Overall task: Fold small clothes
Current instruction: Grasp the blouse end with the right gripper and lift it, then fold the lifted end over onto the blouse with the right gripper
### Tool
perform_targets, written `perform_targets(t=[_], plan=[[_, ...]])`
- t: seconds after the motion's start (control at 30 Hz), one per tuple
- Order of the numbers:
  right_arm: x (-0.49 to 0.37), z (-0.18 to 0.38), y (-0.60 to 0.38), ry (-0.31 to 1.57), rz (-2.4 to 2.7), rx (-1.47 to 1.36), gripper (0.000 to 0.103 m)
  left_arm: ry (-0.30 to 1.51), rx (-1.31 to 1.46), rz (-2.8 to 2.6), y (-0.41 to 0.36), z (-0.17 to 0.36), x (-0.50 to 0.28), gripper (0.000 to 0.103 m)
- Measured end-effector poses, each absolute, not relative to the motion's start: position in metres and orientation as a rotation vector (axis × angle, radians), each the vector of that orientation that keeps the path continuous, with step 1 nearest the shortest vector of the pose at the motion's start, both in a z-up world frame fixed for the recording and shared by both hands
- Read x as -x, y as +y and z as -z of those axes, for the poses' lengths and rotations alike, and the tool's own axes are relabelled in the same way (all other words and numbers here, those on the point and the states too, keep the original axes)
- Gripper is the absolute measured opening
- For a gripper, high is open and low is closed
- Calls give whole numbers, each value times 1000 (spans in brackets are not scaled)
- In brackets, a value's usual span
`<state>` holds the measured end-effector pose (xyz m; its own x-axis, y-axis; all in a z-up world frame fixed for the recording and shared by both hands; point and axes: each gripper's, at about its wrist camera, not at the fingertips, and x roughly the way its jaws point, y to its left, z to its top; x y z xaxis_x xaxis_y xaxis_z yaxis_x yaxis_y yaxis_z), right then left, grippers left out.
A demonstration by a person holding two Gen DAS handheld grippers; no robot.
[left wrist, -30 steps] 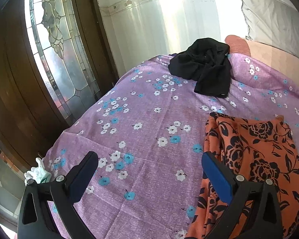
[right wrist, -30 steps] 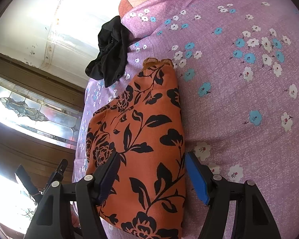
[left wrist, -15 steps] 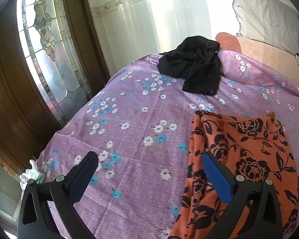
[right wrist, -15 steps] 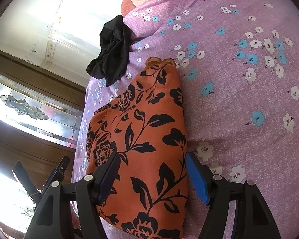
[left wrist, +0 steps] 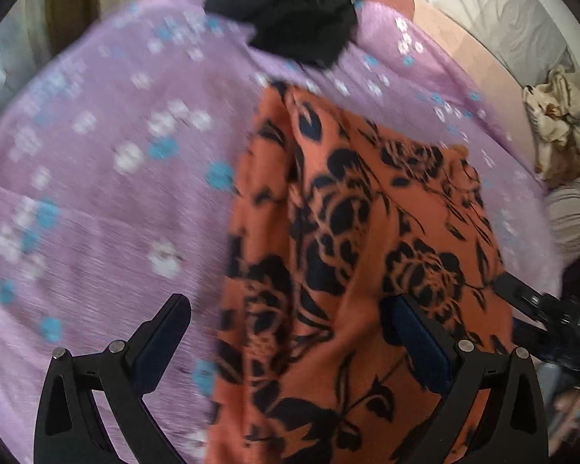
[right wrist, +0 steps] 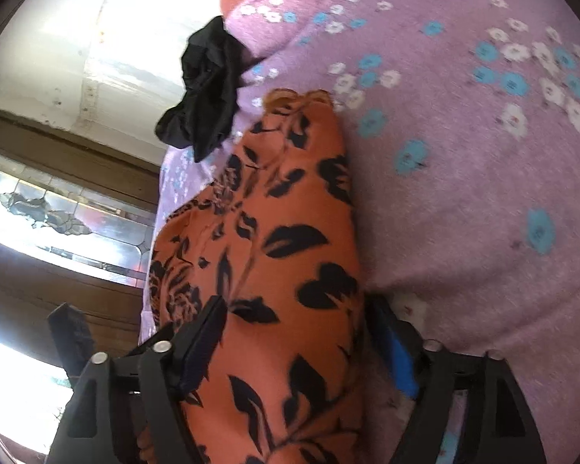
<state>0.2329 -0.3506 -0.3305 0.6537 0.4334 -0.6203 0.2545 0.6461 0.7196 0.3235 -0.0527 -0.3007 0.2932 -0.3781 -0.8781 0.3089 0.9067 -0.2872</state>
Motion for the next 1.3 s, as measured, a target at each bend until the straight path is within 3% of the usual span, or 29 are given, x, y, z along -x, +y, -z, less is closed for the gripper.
perform_targets(t=[0.27,0.3,0.37,0.5,0.67,1.1,1.2,1.3], plan=[[-247,331,-337,826,-143,-831,75,1213,145,546,-60,303,-318,101],[-248,330,-336,827,-137,-823,74,1214,154,561,-63,303,-317,91],[-248,328,-334,830,-123,-801,59,1218,179,567,-64,302,-317,84],[-245,320,-333,810,-106,-775,47,1219,272,536,-52,302,-324,54],[-236,300,-329,759,-111,-724,40,1146,209,536,-59,284,-312,38],[-141,254,-378,662,-98,-796,38,1046,130,692,-112,232,-230,35],[-108,257,-390,659,-61,-786,38,1065,80,717,-131,237,-203,36],[-88,284,-400,771,16,-807,40,1163,-2,708,-150,264,-183,41]])
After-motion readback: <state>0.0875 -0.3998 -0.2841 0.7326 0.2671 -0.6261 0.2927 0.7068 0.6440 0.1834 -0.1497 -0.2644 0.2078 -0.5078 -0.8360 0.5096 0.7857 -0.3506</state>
